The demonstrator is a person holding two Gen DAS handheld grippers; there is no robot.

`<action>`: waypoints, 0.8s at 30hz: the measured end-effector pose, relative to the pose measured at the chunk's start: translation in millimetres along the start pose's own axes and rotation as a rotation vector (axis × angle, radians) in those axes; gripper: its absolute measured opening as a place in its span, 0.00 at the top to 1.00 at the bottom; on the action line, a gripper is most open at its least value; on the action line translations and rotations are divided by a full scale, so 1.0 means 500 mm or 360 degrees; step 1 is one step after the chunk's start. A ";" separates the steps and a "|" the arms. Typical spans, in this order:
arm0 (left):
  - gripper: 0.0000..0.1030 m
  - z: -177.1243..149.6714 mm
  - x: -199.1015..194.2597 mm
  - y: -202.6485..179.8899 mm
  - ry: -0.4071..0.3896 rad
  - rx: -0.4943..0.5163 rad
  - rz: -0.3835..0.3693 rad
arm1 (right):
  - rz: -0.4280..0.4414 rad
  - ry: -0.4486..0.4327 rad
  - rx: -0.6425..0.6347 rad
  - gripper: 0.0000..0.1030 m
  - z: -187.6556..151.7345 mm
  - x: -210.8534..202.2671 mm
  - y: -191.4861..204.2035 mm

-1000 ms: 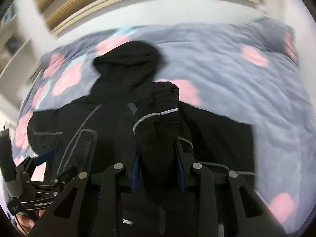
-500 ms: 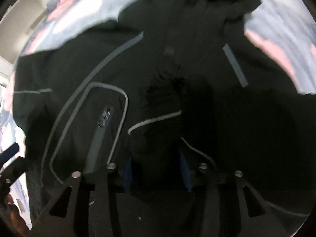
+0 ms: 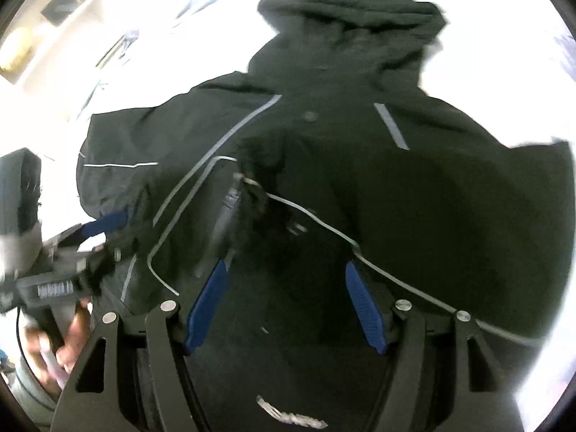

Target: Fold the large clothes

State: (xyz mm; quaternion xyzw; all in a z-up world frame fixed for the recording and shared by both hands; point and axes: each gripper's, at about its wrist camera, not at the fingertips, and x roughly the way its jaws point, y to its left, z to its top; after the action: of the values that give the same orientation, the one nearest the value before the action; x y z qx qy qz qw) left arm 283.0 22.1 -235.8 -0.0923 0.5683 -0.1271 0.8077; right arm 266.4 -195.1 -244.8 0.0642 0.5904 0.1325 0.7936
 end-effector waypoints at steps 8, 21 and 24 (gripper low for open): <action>0.01 0.059 0.062 -0.091 0.0081 0.0049 -0.0357 | -0.0046 0.0040 0.0234 0.30 -0.073 -0.039 -0.109; 0.67 0.080 0.162 -0.115 0.0177 0.0029 -0.0292 | -0.0125 0.0037 0.0139 0.30 -0.070 -0.045 -0.098; 0.68 0.098 0.085 -0.073 0.0022 -0.0041 -0.0304 | -0.0113 -0.0001 0.0141 0.30 -0.058 -0.063 -0.094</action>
State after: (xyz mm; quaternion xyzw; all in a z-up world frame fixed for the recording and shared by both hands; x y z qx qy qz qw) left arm 339.0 -25.6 -246.5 -0.1555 0.5642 -0.1968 0.7866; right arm 236.5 -250.6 -236.4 0.0783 0.5973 0.0780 0.7944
